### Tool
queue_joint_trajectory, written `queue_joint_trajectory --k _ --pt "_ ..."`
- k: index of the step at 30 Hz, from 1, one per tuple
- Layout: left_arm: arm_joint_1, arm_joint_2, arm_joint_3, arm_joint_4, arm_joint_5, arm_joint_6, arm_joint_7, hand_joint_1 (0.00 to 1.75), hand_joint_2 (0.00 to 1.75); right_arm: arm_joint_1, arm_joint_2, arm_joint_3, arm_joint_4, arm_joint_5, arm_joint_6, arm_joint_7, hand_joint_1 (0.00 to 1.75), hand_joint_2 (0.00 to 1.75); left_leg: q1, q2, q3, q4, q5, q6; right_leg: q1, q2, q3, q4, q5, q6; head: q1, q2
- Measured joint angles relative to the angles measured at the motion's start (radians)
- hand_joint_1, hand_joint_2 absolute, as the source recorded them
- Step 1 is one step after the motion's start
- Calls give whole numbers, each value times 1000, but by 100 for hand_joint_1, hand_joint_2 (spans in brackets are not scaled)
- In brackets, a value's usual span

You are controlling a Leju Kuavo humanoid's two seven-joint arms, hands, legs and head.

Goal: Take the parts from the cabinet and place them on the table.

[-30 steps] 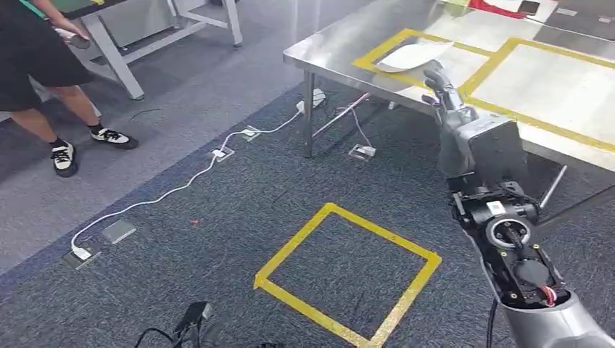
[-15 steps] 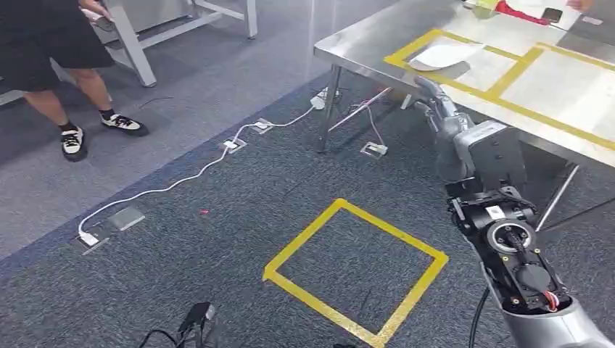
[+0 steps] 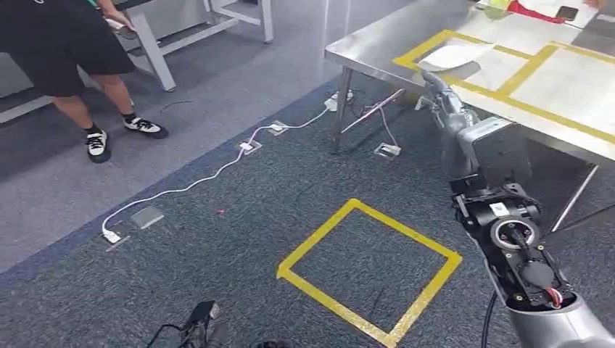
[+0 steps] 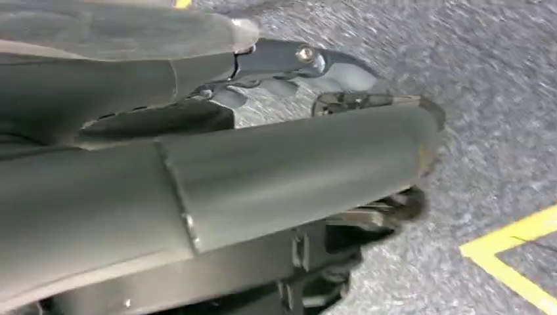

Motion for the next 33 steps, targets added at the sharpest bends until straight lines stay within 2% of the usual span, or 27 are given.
queue_joint_trajectory --k 1,3,4,5,6,7,9,10,11,13,14,15,16,17,19,20,21,23,24,25,26,27,29,30,31,32,33 --pt "1 3 0 0 0 0 0 0 0 2 0 3 2 0 0 0 0 0 5 0 23 -41 29 -12 -8 -1 -11 19 -8 12 0 0" --pt "0 8 0 0 0 0 0 0 0 1 0 4 5 0 0 -1 0 0 21 4 116 -209 102 -38 -24 -3 -43 80 -33 41 -1 0" --pt "-2 8 0 0 0 0 0 0 0 2 0 5 5 0 0 -2 0 0 17 3 119 -224 83 -46 -27 -4 -63 115 -49 54 -3 0" --pt "-1 3 0 -1 0 -1 -1 0 0 2 0 5 6 0 -1 -2 0 0 22 0 101 -199 87 -42 -16 -2 -88 149 -64 65 -14 0" --pt "0 7 0 0 0 1 -1 0 0 7 0 7 6 -1 -1 -4 0 0 21 -6 99 -198 84 18 -15 -1 -98 171 -68 60 -19 0" --pt "3 6 0 0 1 0 -1 0 0 8 0 11 8 -5 -1 -5 0 0 24 -4 97 -203 91 41 -12 -1 -94 165 -67 63 -4 0" --pt "4 -1 0 0 3 -1 -1 0 0 8 0 11 10 -6 -2 -5 0 0 34 -2 85 -194 92 48 -13 2 -103 167 -71 71 -5 0" --pt "2 2 0 0 4 -1 -2 0 0 12 0 11 10 -8 -2 -5 0 0 30 -2 86 -197 93 62 -14 2 -110 188 -95 80 -2 0" --pt "3 2 0 0 6 -1 -2 0 0 14 0 12 10 -8 -2 -6 0 0 29 -2 86 -199 96 72 -23 0 -130 249 -137 92 9 0" --pt "2 6 0 0 6 0 -2 0 0 15 0 14 11 -13 -2 -6 0 0 29 -2 86 -203 98 77 -39 -1 -192 403 -211 104 10 0" --pt "4 9 0 0 6 1 -2 0 0 19 0 14 13 -15 -2 -6 0 0 29 -2 86 -205 99 78 -43 -1 -217 466 -232 107 10 0" --pt "5 11 0 0 6 1 -2 0 0 23 0 15 14 -15 -2 -6 0 0 29 -2 90 -215 103 84 -46 -1 -223 475 -227 107 9 0" --pt "6 12 0 0 6 1 -2 0 0 23 0 17 14 -15 -2 -6 0 0 29 -2 90 -221 106 90 -50 -1 -207 439 -200 107 14 0" --pt "5 12 0 0 6 1 -2 0 0 23 0 17 14 -15 -2 -6 0 0 29 -3 93 -224 108 93 -51 -1 -170 367 -157 105 13 0" --pt "5 13 0 0 6 0 -4 0 0 22 0 17 14 -18 -2 -6 0 0 30 -3 114 -248 113 99 -51 1 -64 160 -54 96 16 0" --pt "5 12 0 0 5 -1 -6 0 0 24 0 17 14 -22 -2 -8 0 0 31 -3 122 -262 121 96 -50 8 -44 122 -62 99 14 0" --pt "4 13 0 0 5 -1 -9 0 0 24 0 17 14 -22 -2 -8 0 0 32 -3 124 -275 132 87 -43 10 -42 114 -56 99 16 0" --pt "3 11 0 0 6 -2 -10 0 0 31 0 18 14 -23 -2 -9 0 0 36 -3 131 -291 140 81 -34 11 -42 106 -49 97 11 0" --pt "4 8 0 0 6 -4 -10 0 0 32 0 19 14 -23 -1 -11 0 0 35 -4 141 -303 146 74 -29 8 -31 83 -37 93 11 0" --pt "2 10 0 0 5 -9 -13 0 0 31 3 19 14 -26 -1 -14 0 0 36 0 135 -292 129 76 -40 -1 -3 34 -35 96 8 0" --pt "-1 10 0 0 5 -9 -16 0 0 32 4 18 14 -28 -2 -15 0 0 29 2 113 -252 99 82 -37 5 -4 27 -26 90 3 0" --pt "-1 11 0 0 6 -9 -18 0 0 34 5 18 15 -32 -1 -17 0 0 22 1 73 -169 52 91 -32 3 -6 24 -20 74 -8 0" --pt "1 12 0 0 6 -9 -19 0 0 46 6 19 17 -33 2 -19 0 0 6 1 -3 -3 -8 100 -22 3 -13 26 -21 69 -21 0" --pt "2 12 0 0 6 -9 -19 0 0 54 6 21 18 -33 4 -20 0 0 1 1 -19 32 -8 101 -17 3 -12 28 -22 67 -27 0" --pt "2 13 0 0 5 -8 -19 0 0 59 6 21 19 -34 5 -20 0 0 -3 1 -14 13 16 104 -12 4 -11 28 -24 65 -31 0" --pt "1 14 0 0 5 -8 -19 0 0 58 6 21 19 -34 5 -21 0 0 -6 1 15 -51 58 107 -10 7 -11 33 -27 64 -32 0" --pt "0 15 0 0 5 -7 -19 0 0 58 6 21 19 -34 5 -21 0 0 -7 1 58 -139 107 107 -11 8 -11 44 -36 64 -33 0"
